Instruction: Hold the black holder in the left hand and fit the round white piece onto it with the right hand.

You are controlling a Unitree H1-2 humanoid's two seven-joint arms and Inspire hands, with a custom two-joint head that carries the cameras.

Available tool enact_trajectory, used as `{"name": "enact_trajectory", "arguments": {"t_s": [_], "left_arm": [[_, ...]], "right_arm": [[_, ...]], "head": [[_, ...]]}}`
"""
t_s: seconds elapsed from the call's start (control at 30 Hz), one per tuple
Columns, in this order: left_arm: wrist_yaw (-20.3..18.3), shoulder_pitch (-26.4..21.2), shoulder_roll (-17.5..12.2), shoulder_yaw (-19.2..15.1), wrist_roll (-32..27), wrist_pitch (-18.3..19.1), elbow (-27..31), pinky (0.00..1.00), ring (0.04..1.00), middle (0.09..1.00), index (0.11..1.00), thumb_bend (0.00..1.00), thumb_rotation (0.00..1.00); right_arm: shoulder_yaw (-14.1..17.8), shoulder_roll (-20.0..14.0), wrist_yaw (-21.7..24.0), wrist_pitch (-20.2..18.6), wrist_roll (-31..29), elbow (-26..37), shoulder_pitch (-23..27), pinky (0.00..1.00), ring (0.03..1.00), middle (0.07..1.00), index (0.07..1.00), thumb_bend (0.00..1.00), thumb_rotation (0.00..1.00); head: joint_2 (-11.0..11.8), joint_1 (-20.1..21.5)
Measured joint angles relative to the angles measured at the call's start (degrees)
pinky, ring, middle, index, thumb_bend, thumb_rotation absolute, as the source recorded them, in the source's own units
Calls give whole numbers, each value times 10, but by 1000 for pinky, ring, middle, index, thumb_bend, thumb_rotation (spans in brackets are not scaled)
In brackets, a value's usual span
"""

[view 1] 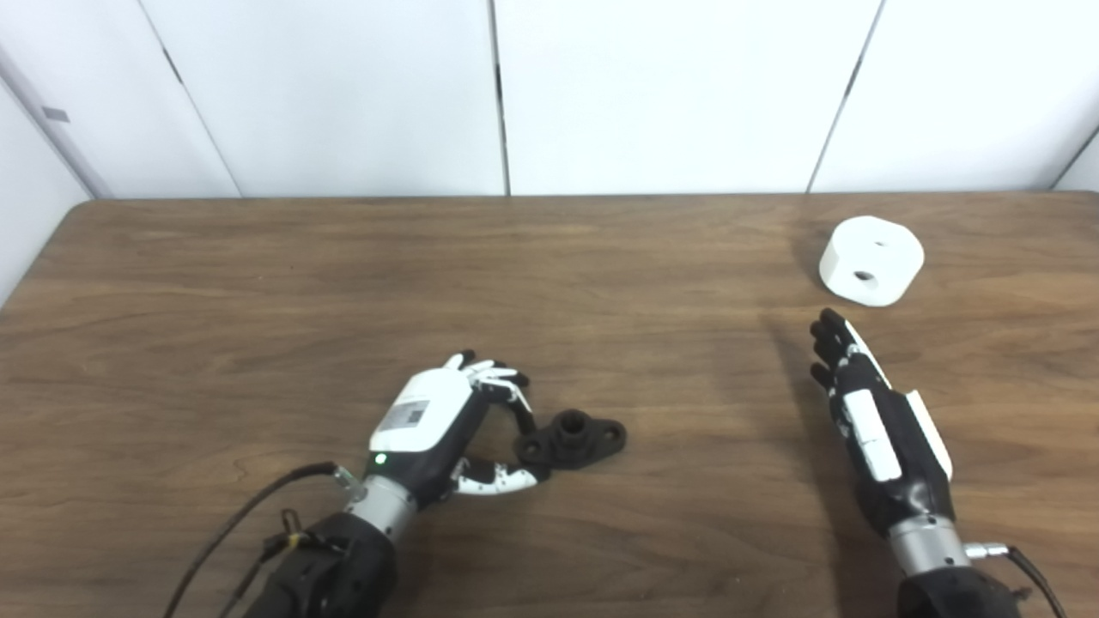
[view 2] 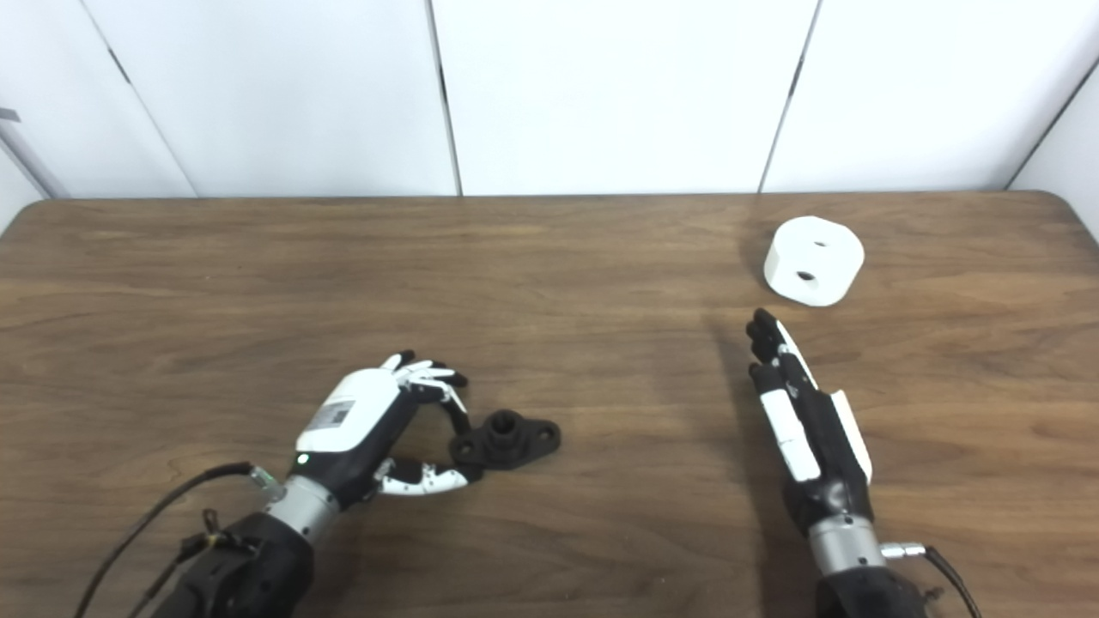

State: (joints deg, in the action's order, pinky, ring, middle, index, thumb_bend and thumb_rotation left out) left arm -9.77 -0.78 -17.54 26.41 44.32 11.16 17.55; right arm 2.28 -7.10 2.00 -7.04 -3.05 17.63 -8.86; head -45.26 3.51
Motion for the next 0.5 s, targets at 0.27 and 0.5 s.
{"name": "enact_trajectory", "arguments": {"t_s": [0.27, 0.5], "left_arm": [[13, 17, 30, 15, 21, -13, -2, 1000, 901, 827, 487, 517, 56], [28, 22, 39, 15, 24, -30, -13, 1000, 905, 826, 487, 516, 55]], "right_arm": [[-2, 1, -8, -17, 4, 7, 1, 962, 980, 946, 934, 661, 893], [-2, 1, -10, -18, 2, 14, 1, 958, 980, 951, 938, 655, 885]], "head": [[-1, 4], [3, 10]]}}
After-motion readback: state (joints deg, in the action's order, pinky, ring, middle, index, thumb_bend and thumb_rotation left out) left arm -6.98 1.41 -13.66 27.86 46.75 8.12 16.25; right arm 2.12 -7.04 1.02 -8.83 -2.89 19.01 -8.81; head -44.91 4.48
